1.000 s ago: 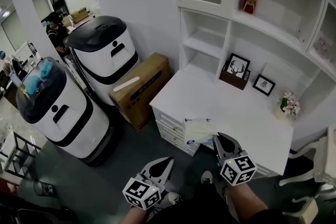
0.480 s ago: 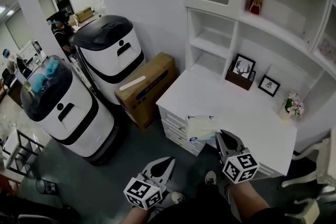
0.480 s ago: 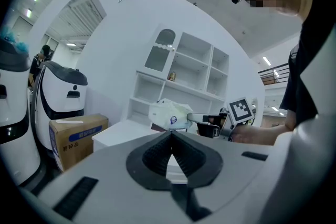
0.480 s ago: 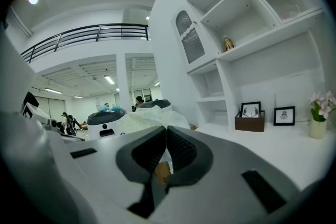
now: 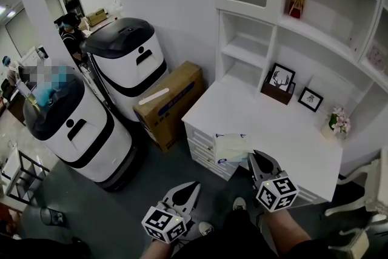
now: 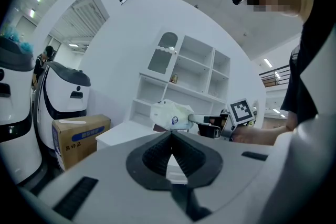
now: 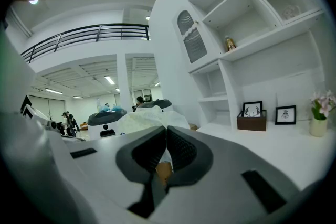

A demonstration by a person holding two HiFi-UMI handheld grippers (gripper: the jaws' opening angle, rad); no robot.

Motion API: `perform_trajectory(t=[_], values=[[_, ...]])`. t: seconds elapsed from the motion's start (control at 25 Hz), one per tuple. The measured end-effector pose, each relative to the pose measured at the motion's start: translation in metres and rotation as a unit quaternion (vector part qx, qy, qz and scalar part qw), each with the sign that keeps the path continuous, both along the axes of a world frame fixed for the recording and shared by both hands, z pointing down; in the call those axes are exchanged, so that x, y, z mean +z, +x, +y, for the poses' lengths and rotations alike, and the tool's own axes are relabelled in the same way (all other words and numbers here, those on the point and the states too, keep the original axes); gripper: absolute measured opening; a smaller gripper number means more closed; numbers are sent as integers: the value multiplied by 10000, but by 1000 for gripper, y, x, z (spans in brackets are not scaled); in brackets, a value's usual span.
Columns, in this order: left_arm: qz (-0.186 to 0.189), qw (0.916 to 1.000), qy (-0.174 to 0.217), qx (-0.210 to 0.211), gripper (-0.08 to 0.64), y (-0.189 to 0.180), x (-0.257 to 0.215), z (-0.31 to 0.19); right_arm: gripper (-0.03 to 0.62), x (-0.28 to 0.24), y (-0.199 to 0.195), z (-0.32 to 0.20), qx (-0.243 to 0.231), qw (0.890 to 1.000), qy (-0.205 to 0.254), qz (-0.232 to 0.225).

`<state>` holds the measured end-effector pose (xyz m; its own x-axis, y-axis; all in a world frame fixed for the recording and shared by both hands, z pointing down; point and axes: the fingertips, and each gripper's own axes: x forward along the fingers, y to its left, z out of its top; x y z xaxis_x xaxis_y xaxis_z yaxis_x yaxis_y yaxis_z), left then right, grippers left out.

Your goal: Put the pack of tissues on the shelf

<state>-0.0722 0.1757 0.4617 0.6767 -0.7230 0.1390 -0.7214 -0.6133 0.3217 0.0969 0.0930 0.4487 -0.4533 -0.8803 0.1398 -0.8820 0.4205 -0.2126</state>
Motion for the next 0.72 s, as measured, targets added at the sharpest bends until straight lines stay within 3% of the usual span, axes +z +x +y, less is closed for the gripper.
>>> perform_trajectory(t=[0.72], values=[[-8,10000,34,-68,5,-2,-4,-33,6,-6,-1,-39,-34,10000,50,-9]])
